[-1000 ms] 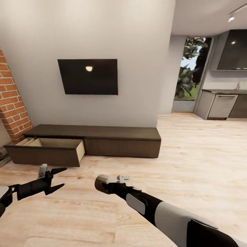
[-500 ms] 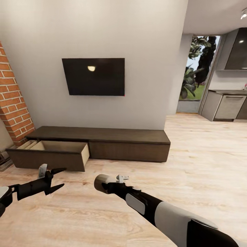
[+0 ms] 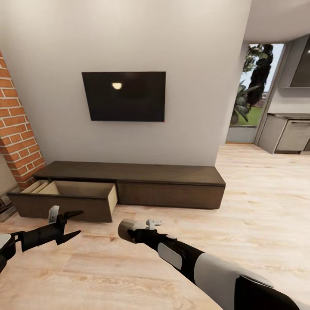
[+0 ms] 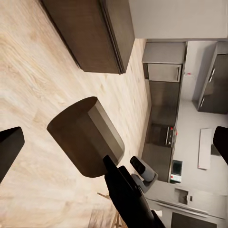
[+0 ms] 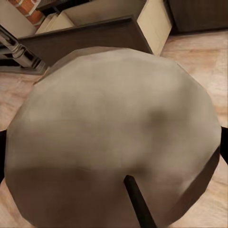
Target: Place each of the two pumpkins and all three candles from the living room inside a cabinet in the living room (use any cabinet), then make sure every cabinet is closed, and position the cauldron so it is next to a table in the living room.
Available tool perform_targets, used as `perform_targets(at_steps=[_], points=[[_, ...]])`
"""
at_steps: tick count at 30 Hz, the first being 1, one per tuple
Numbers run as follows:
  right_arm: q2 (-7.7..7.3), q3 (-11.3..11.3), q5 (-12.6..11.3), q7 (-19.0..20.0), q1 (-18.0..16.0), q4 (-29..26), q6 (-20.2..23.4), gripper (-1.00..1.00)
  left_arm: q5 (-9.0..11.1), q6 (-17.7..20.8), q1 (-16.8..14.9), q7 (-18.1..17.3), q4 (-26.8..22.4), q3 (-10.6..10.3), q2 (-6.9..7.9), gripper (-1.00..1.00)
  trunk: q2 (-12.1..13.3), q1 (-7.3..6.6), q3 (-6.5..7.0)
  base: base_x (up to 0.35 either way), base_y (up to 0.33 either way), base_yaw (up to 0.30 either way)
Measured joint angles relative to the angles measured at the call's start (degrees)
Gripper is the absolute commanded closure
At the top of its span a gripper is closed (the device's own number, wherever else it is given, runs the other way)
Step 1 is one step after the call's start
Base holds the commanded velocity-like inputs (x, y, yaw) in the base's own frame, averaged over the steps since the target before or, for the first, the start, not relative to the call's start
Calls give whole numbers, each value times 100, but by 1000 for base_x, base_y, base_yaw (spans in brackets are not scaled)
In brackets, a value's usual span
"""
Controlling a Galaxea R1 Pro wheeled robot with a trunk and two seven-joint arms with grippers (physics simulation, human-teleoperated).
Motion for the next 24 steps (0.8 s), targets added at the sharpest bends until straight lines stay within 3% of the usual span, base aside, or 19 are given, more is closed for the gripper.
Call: perform_targets(at_steps=[18,24], points=[[1,-3,5,-8,1,-1,-113,100,2,0,0,-1,0,4,0,-100,0,0,2,246,265,3],[0,-1,2,-10,1,-1,-127,100,0,0,0,0,0,8,0,-100,0,0,6,237,270,194]])
